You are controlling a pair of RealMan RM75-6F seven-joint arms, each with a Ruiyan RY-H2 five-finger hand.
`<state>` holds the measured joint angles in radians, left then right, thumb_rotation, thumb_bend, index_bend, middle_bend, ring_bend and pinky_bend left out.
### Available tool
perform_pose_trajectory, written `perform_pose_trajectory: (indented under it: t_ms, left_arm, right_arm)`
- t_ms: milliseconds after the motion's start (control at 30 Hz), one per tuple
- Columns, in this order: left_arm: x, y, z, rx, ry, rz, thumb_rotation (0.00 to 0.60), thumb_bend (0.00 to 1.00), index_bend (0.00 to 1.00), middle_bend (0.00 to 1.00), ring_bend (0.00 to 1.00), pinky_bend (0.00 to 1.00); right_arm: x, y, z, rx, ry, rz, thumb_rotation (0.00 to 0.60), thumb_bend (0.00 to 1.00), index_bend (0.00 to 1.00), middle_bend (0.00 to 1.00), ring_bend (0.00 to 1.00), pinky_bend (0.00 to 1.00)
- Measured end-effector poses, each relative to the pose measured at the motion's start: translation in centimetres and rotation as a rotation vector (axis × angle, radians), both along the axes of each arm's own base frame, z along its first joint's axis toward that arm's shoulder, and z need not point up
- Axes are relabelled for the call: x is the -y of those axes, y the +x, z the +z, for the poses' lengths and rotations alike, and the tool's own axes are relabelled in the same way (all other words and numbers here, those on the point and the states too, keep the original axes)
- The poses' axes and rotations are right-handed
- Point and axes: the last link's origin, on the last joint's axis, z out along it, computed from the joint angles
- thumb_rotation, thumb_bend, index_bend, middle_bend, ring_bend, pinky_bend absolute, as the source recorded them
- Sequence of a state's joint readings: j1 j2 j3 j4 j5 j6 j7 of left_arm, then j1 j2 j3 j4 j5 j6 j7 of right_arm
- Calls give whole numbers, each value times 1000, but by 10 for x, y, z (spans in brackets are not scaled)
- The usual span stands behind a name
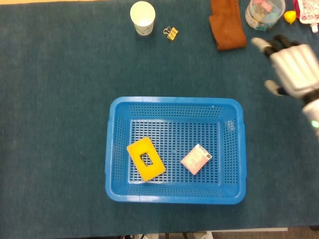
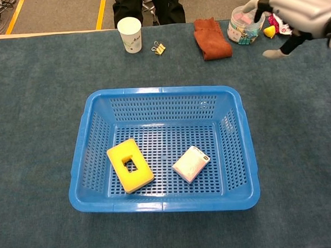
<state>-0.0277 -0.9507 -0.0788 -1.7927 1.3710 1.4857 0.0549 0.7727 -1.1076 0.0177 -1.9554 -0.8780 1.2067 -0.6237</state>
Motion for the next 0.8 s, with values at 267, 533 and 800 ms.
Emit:
perform_pose_trajectory:
  t_ms: [267,533,800]
  left_arm:
    - [-4,2,-6,-17,-14,-7,600,230,323,322,231,239]
    - [-4,8,-8,-42,-20,-17,600,230,323,322,231,239]
    - [-8,10,-7,-42,-18,-26,600,230,323,322,231,239]
  right_arm:
    - [-45,-39,57,21,-162,-85,600,247,246,340,197,363]
    - [-89,-70,88,35,-260,-168,600,247,259,348,197,363]
    - [-102,-67,96,52,-283,-137,600,247,259,357,206,363]
